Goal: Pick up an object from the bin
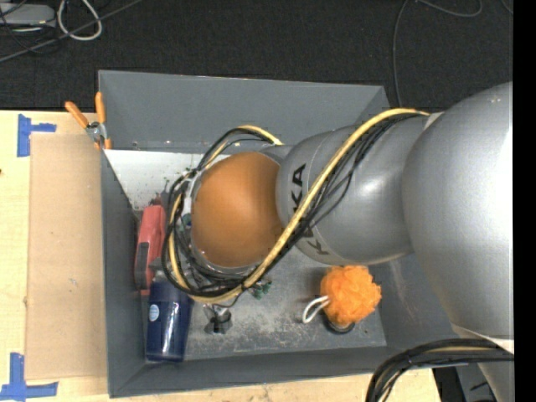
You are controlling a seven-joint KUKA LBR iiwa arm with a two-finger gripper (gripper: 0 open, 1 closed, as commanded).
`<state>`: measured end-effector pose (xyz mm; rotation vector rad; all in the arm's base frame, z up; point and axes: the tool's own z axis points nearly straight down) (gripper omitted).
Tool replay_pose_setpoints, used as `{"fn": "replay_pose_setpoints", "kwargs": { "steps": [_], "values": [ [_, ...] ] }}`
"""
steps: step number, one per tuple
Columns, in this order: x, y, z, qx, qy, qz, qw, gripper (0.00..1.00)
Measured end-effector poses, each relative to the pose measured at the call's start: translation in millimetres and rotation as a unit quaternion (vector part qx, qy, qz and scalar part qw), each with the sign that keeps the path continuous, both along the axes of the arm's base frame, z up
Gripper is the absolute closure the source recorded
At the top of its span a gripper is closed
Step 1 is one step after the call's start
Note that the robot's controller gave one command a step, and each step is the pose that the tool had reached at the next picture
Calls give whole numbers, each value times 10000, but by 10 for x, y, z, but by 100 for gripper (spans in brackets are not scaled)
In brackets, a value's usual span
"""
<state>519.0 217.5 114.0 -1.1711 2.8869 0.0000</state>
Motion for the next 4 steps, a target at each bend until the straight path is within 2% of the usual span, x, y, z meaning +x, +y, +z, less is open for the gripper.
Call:
{"fn": "replay_pose_setpoints", "kwargs": {
  "steps": [1,2,3,4],
  "values": [
    [-33,188,-283,-27,5,863,9963,0],
    [-110,223,-346,-68,-182,2016,9793,100],
    [-110,223,-346,-67,-182,2013,9793,100],
    [-102,233,-145,-49,-215,2003,9795,100]
  ]
}}
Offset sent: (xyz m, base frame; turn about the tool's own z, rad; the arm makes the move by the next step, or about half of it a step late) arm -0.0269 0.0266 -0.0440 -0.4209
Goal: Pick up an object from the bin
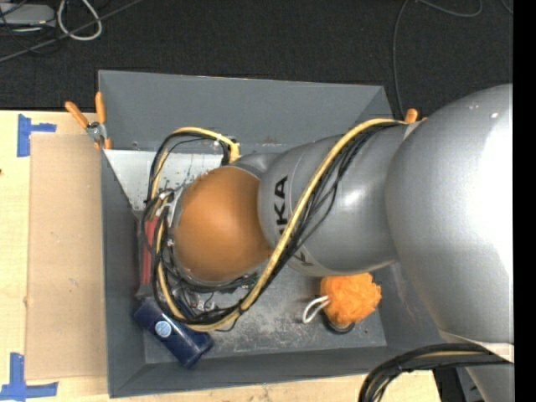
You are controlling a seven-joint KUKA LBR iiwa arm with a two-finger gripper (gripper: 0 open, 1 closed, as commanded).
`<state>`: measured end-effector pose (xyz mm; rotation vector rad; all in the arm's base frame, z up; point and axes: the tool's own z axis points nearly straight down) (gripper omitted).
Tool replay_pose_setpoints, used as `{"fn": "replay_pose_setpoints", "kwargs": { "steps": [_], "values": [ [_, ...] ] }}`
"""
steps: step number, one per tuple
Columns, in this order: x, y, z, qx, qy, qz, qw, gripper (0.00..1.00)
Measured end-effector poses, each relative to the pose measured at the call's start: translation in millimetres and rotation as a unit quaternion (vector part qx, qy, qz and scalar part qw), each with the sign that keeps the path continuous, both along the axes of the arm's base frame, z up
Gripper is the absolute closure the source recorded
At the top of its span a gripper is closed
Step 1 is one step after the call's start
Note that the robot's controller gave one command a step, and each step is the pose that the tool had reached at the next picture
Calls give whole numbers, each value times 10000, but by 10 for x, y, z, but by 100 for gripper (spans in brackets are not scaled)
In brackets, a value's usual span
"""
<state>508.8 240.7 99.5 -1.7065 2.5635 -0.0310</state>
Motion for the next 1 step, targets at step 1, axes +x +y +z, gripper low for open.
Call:
{"fn": "replay_pose_setpoints", "kwargs": {
  "steps": [1],
  "values": [
    [36,0,111,13,-48,-21,10000,100]
  ]
}}
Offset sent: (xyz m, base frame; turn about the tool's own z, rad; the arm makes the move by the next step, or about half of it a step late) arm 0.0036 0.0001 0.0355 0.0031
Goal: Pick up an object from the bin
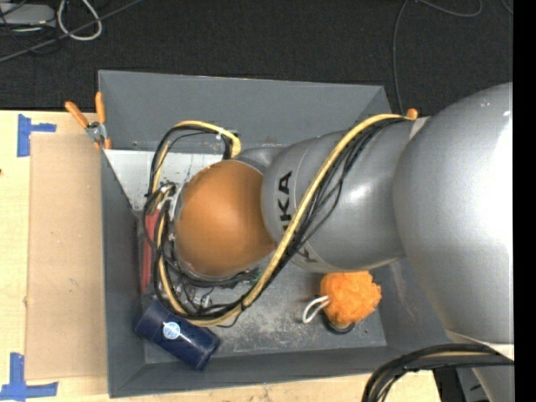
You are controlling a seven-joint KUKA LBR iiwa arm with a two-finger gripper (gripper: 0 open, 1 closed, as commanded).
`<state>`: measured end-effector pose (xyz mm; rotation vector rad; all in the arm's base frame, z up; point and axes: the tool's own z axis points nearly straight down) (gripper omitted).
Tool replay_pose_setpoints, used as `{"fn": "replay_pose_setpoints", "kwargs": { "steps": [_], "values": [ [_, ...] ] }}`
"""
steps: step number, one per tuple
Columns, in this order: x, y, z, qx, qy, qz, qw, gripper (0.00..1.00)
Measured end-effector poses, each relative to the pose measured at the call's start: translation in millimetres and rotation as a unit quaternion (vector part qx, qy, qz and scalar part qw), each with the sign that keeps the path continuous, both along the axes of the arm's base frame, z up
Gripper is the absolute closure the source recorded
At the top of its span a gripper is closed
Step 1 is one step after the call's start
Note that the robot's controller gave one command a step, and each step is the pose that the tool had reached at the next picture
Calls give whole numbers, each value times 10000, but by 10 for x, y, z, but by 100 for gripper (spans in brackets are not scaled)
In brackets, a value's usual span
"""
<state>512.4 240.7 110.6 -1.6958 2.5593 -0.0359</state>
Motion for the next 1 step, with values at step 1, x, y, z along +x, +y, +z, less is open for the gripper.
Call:
{"fn": "replay_pose_setpoints", "kwargs": {
  "steps": [1],
  "values": [
    [-5,-3,107,-3,8,-14,10000,100]
  ]
}}
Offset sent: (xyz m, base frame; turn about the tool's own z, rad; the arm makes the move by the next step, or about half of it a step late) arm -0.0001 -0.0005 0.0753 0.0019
